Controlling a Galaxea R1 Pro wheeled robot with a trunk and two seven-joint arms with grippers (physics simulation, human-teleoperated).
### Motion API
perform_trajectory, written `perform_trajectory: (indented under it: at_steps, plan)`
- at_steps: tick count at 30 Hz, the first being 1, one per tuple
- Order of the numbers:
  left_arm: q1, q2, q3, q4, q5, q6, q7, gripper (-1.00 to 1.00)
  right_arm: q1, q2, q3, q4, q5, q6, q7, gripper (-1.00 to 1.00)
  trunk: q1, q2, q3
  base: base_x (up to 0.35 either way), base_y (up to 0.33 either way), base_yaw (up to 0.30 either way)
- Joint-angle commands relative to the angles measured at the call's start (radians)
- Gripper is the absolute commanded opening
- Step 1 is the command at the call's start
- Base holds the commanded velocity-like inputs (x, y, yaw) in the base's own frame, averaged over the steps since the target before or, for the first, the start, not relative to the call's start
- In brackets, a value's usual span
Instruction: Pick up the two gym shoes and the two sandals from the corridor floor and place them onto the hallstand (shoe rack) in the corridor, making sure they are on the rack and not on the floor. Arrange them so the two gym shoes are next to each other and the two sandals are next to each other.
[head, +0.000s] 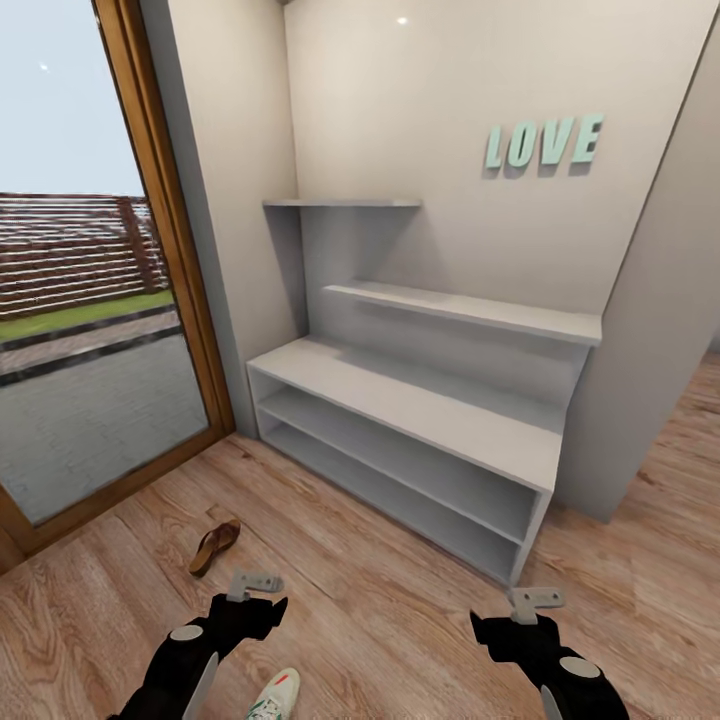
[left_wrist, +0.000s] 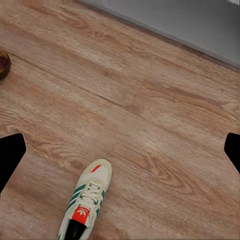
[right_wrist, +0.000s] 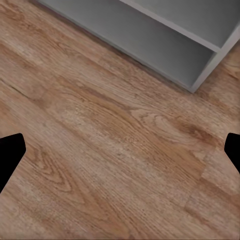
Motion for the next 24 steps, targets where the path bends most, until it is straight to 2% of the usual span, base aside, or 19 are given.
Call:
perform_trajectory:
  at_steps: [1,9,24]
  plan:
    - [-0.001,0.004,-0.001,0.006,-0.001,-0.007,-0.002,1.00,-0.001,0.000,0.000,-0.001,0.002,0.005,-0.002,1.00,0.004,-0.008,-0.006,0.000,0.000,0.000]
    - [-0.001,0.012,-0.001,0.078,0.001,-0.015,-0.002,1.00,-0.001,0.003,0.001,-0.001,0.002,0.005,-0.004,1.00,0.035,-0.064,-0.044,0.000,0.000,0.000]
    - [-0.001,0.013,-0.001,0.093,-0.006,-0.016,-0.002,1.00,-0.001,0.004,0.001,-0.001,0.001,0.005,-0.004,1.00,0.092,-0.169,-0.114,0.000,0.000,0.000]
